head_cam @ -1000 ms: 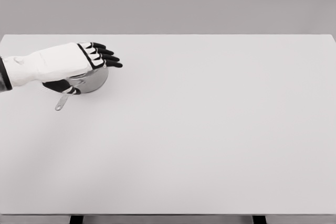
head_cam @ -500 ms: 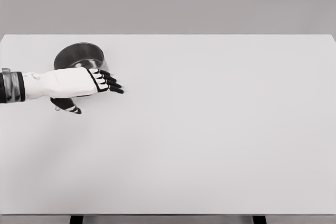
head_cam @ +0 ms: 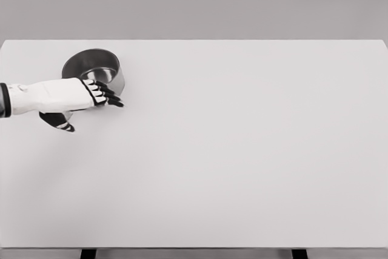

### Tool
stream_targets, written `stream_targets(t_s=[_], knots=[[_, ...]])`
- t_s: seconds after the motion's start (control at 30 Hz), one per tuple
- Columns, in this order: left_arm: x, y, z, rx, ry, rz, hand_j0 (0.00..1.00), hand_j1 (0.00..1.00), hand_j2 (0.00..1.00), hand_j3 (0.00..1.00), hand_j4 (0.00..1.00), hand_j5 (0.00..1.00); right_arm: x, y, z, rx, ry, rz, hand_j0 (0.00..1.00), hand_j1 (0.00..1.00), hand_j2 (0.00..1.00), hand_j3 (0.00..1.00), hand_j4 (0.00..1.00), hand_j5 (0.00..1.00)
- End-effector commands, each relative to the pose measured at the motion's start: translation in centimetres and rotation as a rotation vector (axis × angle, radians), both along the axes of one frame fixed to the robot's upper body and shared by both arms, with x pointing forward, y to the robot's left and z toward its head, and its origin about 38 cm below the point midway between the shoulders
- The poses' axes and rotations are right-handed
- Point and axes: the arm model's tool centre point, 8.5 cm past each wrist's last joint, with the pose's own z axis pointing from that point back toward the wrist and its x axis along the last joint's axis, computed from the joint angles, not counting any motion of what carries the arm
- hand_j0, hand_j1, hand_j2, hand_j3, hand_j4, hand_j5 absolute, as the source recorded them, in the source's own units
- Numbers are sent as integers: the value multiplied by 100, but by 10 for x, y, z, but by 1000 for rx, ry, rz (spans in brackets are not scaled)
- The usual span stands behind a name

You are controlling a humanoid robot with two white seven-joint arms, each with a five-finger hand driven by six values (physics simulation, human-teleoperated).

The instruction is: Rotate pot handle

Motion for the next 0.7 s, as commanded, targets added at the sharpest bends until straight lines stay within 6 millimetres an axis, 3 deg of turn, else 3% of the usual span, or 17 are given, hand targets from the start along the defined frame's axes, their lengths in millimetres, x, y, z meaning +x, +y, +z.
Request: stream_targets(t_s=[0.0, 0.4, 0.67], knots=[[3, 9, -2, 0, 9, 30, 100, 100, 100, 100, 100, 100, 1, 0, 0, 0, -1, 0, 100, 100, 100, 100, 100, 100], [10, 35, 7, 8, -6, 106, 100, 100, 100, 100, 100, 100, 1, 0, 0, 0, -1, 0, 100, 100, 100, 100, 100, 100], [23, 79, -4, 11, 31, 249, 100, 100, 100, 100, 100, 100, 1, 0, 0, 0, -1, 0, 100, 100, 100, 100, 100, 100]])
